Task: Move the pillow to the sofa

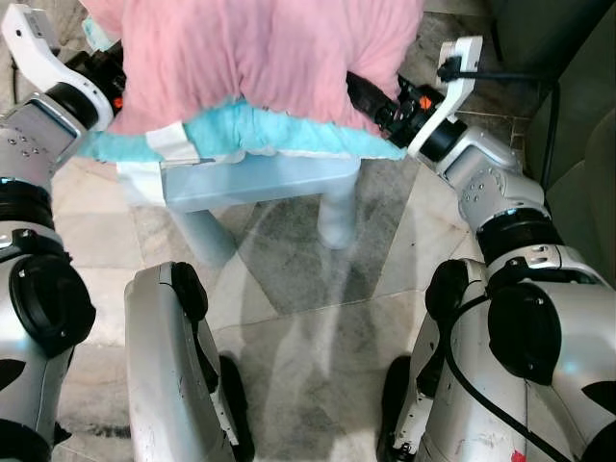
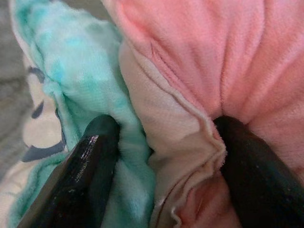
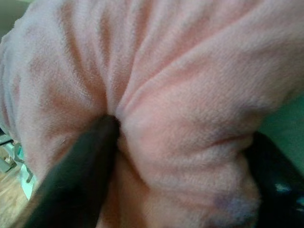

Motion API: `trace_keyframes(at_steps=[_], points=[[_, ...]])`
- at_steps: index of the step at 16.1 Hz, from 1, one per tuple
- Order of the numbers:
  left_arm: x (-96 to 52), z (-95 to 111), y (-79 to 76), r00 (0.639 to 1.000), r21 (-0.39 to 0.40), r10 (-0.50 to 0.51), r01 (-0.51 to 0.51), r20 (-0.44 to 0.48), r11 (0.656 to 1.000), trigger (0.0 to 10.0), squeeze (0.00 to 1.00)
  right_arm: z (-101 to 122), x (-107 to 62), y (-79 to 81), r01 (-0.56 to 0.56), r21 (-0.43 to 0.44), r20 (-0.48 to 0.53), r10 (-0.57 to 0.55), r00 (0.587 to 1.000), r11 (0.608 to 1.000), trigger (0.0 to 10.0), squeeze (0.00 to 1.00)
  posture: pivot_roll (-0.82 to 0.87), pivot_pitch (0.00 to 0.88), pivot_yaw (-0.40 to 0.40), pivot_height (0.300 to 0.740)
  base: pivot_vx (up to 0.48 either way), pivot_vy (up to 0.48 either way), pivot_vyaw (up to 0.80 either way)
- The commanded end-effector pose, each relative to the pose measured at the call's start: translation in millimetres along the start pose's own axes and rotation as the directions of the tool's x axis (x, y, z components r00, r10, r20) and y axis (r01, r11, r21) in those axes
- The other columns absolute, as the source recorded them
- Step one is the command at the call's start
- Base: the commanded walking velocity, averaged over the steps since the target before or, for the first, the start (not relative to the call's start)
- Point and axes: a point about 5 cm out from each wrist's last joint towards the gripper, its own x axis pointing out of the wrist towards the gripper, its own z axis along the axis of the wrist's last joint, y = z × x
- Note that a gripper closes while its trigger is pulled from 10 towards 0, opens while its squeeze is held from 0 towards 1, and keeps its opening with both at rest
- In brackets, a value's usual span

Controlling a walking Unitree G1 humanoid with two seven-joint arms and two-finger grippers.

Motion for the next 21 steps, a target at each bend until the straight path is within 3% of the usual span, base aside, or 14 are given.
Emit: trace_keyframes(at_steps=[1, 2, 3, 4, 5, 6, 8, 9, 13, 14, 15, 16, 18, 21], points=[[-4.7, 5.0, 5.6, 0.999, 0.059, 0.047, -0.048, 0.016, 0.997, 10.0, 0.0, -6.8, 4.4, 7.0, -0.048, -0.006, -0.036, 0.048, 0.998, 0.999, 0.0, 0.0, 0.03, 0.358, 0.06, 0.329, 0.0, 0.0, 0.0], [-8.8, 11.8, 10.7, 0.993, 0.118, 0.104, -0.11, 0.057, 0.987, 10.0, 0.0, -6.4, 4.0, 6.8, -0.048, -0.011, -0.037, 0.047, 0.998, 0.999, 0.0, 0.0, 0.03, 0.355, 0.064, 0.329, 0.0, 0.0, 0.0], [-18.4, 23.6, 17.7, 0.976, 0.245, 0.177, -0.203, 0.123, 0.948, 10.0, 0.0, -5.0, 2.9, 5.8, -0.044, -0.017, -0.037, 0.044, 0.998, 0.999, 0.0, 0.0, 0.03, 0.355, 0.064, 0.329, 0.0, 0.0, 0.0], [-25.9, 31.5, 17.7, 0.969, 0.318, 0.186, -0.229, 0.161, 0.92, 10.0, 0.0, -3.6, 1.8, 4.7, -0.042, -0.02, -0.035, 0.041, 0.999, 0.999, 0.0, 0.0, 0.04, 0.353, 0.063, 0.329, 0.0, 0.0, 0.0], [-28.6, 33.9, 15.2, 0.97, 0.337, 0.171, -0.221, 0.171, 0.915, 10.0, 0.0, -3.4, 1.4, 4.4, -0.041, -0.021, -0.035, 0.04, 0.999, 0.999, 2.4, 0.0, 0.04, 0.352, 0.062, 0.329, 0.0, 0.0, 0.0], [-32.2, 36.5, 6.9, 0.975, 0.382, 0.129, -0.191, 0.183, 0.904, 10.0, 0.0, -4.4, 1.2, 4.1, -0.037, -0.024, -0.038, 0.036, 0.999, 0.999, 10.0, 0.0, 0.04, 0.35, 0.058, 0.329, 0.0, 0.0, 0.0], [-31.4, 32.4, 0.4, 0.979, 0.397, 0.103, -0.167, 0.178, 0.902, 10.0, 0.0, -6.8, 3.1, 6.3, -0.047, -0.031, -0.046, 0.045, 0.998, 0.998, 10.0, 0.0, 0.05, 0.344, 0.055, 0.329, 0.0, 0.0, 0.0], [-30.0, 26.0, -0.4, 0.98, 0.369, 0.104, -0.16, 0.168, 0.916, 10.0, 0.0, -8.1, 4.8, 8.4, -0.057, -0.035, -0.051, 0.055, 0.997, 0.998, 10.0, 0.0, 0.05, 0.342, 0.056, 0.329, 0.0, 0.0, 0.0], [-22.2, -3.1, 0.5, 0.994, 0.098, 0.095, -0.099, 0.044, 0.99, 10.0, 0.0, -7.4, 7.1, 10.7, -0.07, -0.044, -0.05, 0.068, 0.996, 0.997, 10.0, 0.0, 0.04, 0.339, 0.063, 0.329, 0.0, 0.0, 0.0], [-20.2, -9.6, -1.5, 0.998, -0.018, 0.063, -0.063, 0.022, 0.998, 10.0, 0.0, -7.0, 6.2, 10.6, -0.077, -0.036, -0.044, 0.075, 0.996, 0.996, 0.0, 0.0, 0.04, 0.339, 0.065, 0.329, 0.0, 0.0, 0.0], [-19.2, -13.0, -2.9, 0.999, -0.096, 0.037, -0.036, 0.007, 0.995, 10.0, 0.0, -7.1, 5.2, 10.4, -0.081, -0.03, -0.041, 0.08, 0.996, 0.996, 0.0, 0.0, 0.04, 0.339, 0.067, 0.329, 0.0, 0.0, 0.0], [-19.0, -12.5, -3.9, 0.999, -0.166, 0.024, -0.02, 0.026, 0.986, 0.2, 0.0, -7.7, 4.4, 10.2, -0.081, -0.033, -0.044, 0.08, 0.996, 0.996, 0.0, 0.0, 0.03, 0.34, 0.069, 0.329, 0.0, 0.0, 0.0], [-21.4, -9.2, -7.1, 0.998, -0.277, -0.015, 0.03, 0.057, 0.961, 0.0, 0.0, -9.5, 2.5, 9.0, -0.076, -0.032, -0.048, 0.074, 0.996, 0.997, 0.0, 0.0, 0.04, 0.338, 0.067, 0.329, 0.0, 0.0, 0.0], [-24.0, -9.2, -8.4, 0.997, -0.329, -0.045, 0.065, 0.067, 0.942, 0.0, 0.0, -12.8, 3.1, 10.5, -0.083, -0.031, -0.057, 0.082, 0.995, 0.996, 0.0, 0.0, 0.03, 0.318, 0.061, 0.329, 0.0, 0.0, 0.0]])
